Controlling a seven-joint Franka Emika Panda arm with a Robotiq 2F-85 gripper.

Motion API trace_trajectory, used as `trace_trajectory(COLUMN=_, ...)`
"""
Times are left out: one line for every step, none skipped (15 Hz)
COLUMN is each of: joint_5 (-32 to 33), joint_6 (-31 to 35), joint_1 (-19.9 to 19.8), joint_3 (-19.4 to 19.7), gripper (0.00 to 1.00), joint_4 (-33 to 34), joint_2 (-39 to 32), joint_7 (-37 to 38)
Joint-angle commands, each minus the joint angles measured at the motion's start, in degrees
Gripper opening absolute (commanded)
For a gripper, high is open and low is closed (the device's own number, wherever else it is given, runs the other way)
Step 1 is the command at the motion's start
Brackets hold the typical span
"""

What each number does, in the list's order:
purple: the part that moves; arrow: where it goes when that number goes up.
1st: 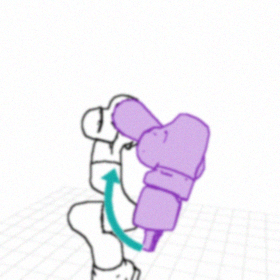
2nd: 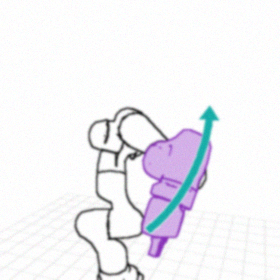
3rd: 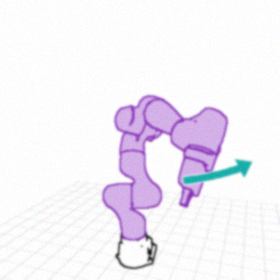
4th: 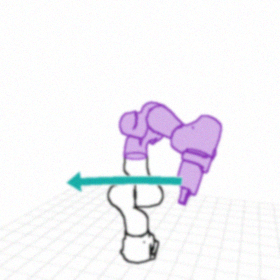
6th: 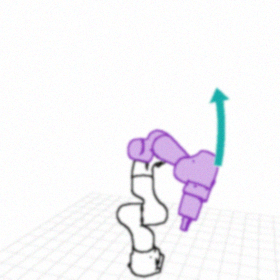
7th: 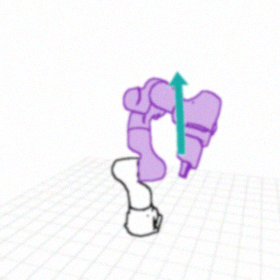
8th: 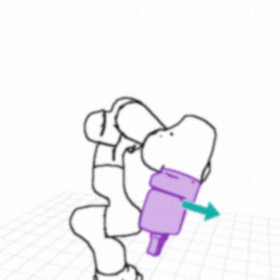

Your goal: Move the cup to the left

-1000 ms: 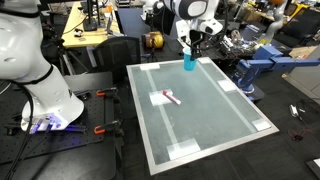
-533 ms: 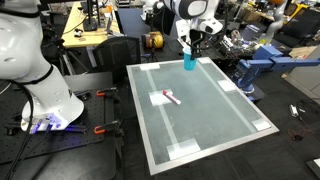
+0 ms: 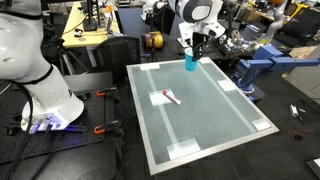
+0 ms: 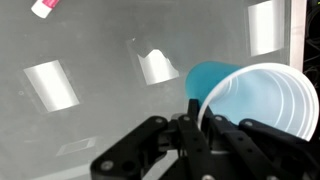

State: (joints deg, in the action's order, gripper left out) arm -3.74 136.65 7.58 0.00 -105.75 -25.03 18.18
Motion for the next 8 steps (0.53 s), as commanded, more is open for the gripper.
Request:
trace_trajectory(joint_5=-1.8, joint_6=-7.4, joint_1=-1.9, joint_3=-1.8, gripper=0.01, joint_4=10.3, joint_2=-6.1, joint_7=-4.5)
trace_trajectory(joint_5=-1.7, joint_6=-9.9, joint_1=-2.0, joint_3=-2.0, gripper=0.01, joint_4=13.5, joint_2=-8.0, joint_7=-5.4)
trace_trajectory(joint_5=-1.6, joint_6=-12.2, joint_1=-2.0, joint_3=-2.1, gripper=0.01, joint_4=16.2, joint_2=-9.5, joint_7=-6.2)
trace_trajectory(joint_5=-1.2, joint_6=-14.7, joint_1=-1.9, joint_3=-2.2, gripper=0.01, joint_4=19.1, joint_2=-11.2, joint_7=-7.0)
trace_trajectory(joint_5=-0.8, joint_6=-16.7, joint_1=-1.8, joint_3=-2.2, gripper=0.01, joint_4=21.8, joint_2=-12.8, joint_7=-7.7)
trace_trajectory(joint_5=-0.4, joint_6=-18.2, joint_1=-1.5, joint_3=-2.2, gripper=0.01, joint_4=24.4, joint_2=-14.4, joint_7=-8.3)
trace_trajectory(joint_5=-0.1, joint_6=-19.2, joint_1=-1.2, joint_3=-2.3, gripper=0.01, joint_4=26.7, joint_2=-15.9, joint_7=-8.8)
trace_trajectory(joint_5=0.1, joint_6=-19.8, joint_1=-1.0, joint_3=-2.5, gripper=0.01, joint_4=28.9, joint_2=-17.5, joint_7=-9.4)
